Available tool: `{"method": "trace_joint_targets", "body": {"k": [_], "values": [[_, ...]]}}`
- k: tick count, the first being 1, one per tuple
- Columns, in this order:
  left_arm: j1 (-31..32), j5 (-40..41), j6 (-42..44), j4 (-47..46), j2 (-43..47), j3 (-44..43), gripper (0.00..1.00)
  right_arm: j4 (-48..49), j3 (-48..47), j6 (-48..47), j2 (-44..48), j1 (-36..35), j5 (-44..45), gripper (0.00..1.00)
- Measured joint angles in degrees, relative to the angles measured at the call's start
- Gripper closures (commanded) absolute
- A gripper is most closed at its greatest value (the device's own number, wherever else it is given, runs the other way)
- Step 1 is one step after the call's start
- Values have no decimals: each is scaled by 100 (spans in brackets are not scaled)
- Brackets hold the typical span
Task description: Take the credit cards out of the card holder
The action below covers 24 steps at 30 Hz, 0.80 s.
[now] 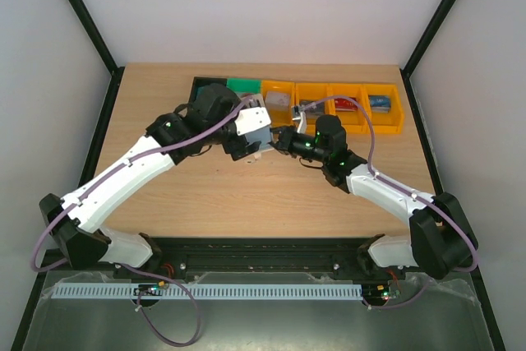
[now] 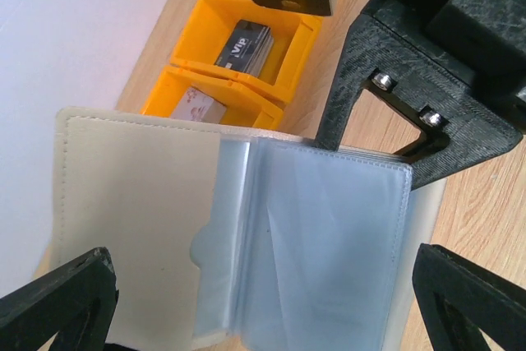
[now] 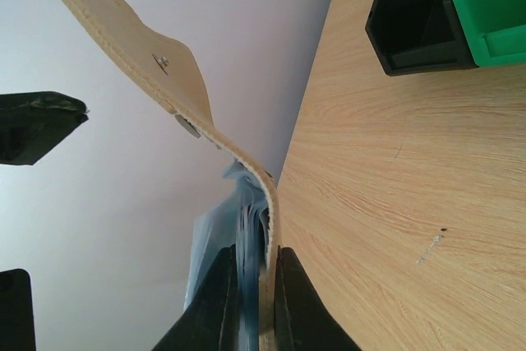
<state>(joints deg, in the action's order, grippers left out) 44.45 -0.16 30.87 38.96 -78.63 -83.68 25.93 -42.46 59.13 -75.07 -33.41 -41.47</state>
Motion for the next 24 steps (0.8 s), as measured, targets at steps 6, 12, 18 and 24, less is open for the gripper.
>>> {"method": "trace_joint_targets", "body": {"k": [6,12,18,24], "values": [[0,22,46,-7,-120,9,1,-4,0,-22,0,0,-13,98],[24,-72,212,20,-179,66,1,-37,-2,-48,0,0,-15,98],[83,116,389,-52,-243,326,1,-39,-2,-76,0,0,-20,98],[79,487,444,-341,-365,540,1,-57,-2,-87,-4,7,-9,98]]}}
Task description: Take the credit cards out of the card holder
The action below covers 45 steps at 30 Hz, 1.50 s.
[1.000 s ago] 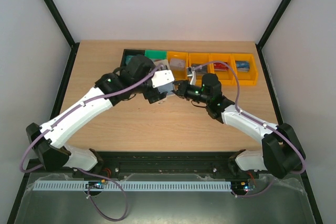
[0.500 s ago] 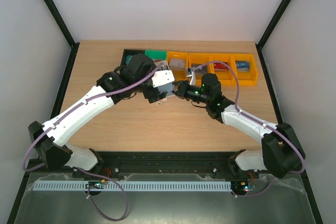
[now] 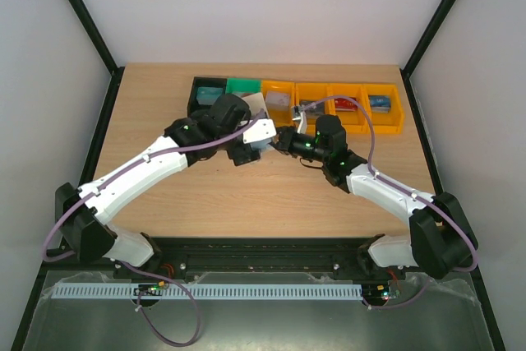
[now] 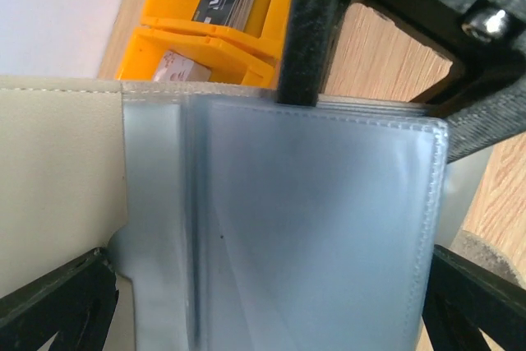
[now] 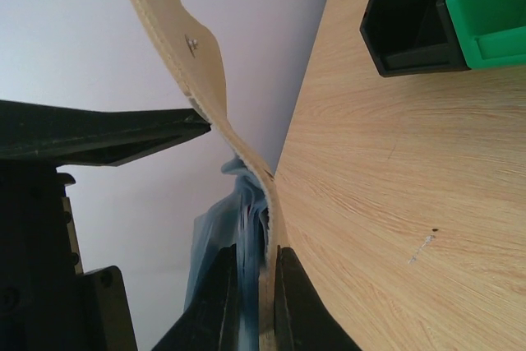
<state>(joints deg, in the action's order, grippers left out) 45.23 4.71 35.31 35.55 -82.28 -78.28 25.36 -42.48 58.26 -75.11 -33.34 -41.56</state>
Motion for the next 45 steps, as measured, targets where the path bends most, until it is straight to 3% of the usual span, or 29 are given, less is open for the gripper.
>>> {"method": "trace_joint_targets", "body": {"k": [17,33,40,45], "values": [[-726,-1357,-452,160,-11,-173,1,94,-9,-66,-2,2,42,98],[-1008,-588,-837,-874,-9,-26,1,-81,-9,-153,-114,-7,-389,98],[-1582,-496,-953,-1233,-9,402,1,-94,146,-55,-118,-2,-507,98],[-1797,-859,-1252,-1414,-9,767,1,-17,374,271,-118,-15,-490,99]]}}
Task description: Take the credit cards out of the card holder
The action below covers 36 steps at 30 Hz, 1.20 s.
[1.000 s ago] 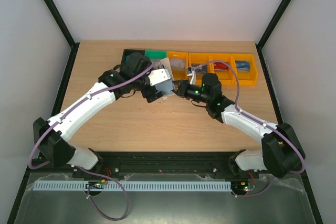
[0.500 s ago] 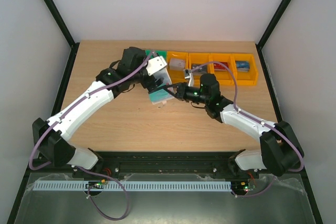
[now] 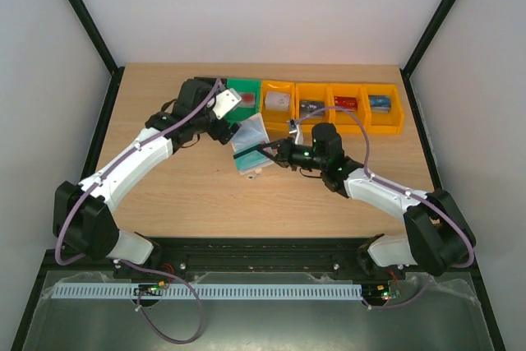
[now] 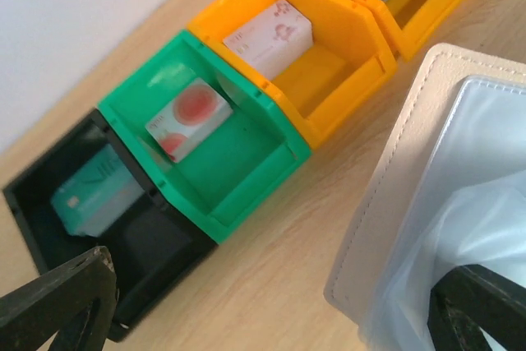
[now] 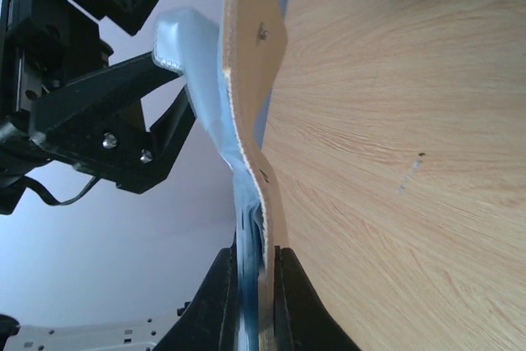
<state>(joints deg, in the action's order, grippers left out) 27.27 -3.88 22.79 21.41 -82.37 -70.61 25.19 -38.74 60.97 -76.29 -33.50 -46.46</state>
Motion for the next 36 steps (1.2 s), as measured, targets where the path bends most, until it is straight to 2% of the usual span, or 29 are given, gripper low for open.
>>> {"method": "trace_joint_targets", "body": {"k": [11,18,24,27,36], "values": [[-686,-1257,-560,39,61,330,1,216,219,1126,-321,-22,474,98],[-1609,-1587,-846,39,17,-114,1,164,229,1412,-507,-22,643,98],[-1558,-2201,-748,118,66,-422,2,81,149,1451,-612,-22,686,98],[-1554,-2732,-715,555,214,-291,8,61,-96,1408,-737,7,656,98],[-1659,-4380,-664,2127,490,-339,40,-138,-1250,748,-1104,111,304,98]]}}
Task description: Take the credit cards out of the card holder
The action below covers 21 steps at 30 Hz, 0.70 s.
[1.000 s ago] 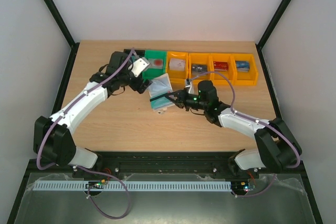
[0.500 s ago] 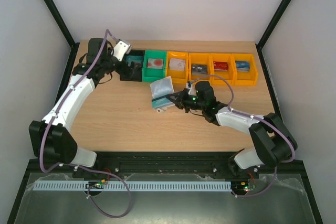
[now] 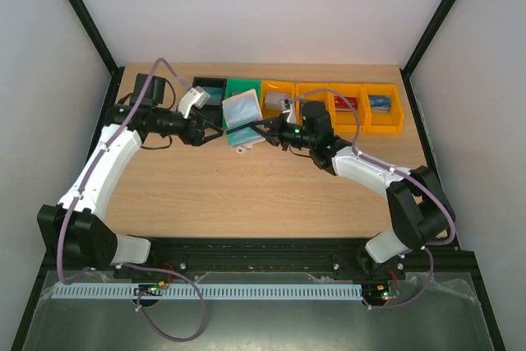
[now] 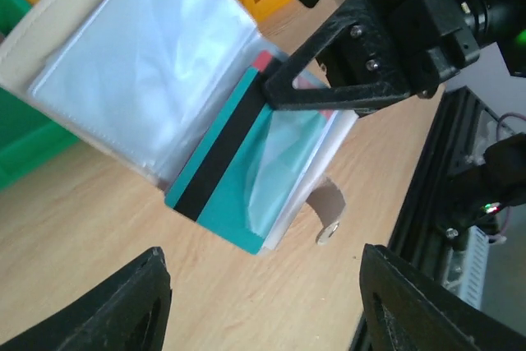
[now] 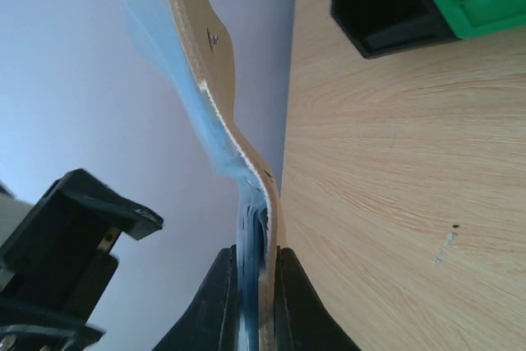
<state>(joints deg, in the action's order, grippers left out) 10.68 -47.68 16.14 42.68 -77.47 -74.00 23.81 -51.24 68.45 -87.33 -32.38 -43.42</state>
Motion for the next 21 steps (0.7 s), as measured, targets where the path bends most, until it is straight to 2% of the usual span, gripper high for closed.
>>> {"method": "trace_joint_targets", "body": {"k": [4,7,11,15,18,21], "values": [[-398,-503,-485,140,-17,76,42,-2,-105,-339,2,7,-205,98],[-581,-787,-807,-15,-20,260,35,31,-107,-514,2,2,-341,98],[-568,-1228,-1469,-505,-20,704,31,313,-111,-533,2,-61,-516,98],[-503,-1274,-2006,-1117,-15,1088,24,728,-111,-479,2,-197,-647,98],[-479,-1241,-2312,-1445,-11,1392,25,1054,-111,-402,2,-267,-706,98],[-448,-1294,-2514,-1661,-4,1471,31,1172,-111,-350,-24,-310,-706,98]]}}
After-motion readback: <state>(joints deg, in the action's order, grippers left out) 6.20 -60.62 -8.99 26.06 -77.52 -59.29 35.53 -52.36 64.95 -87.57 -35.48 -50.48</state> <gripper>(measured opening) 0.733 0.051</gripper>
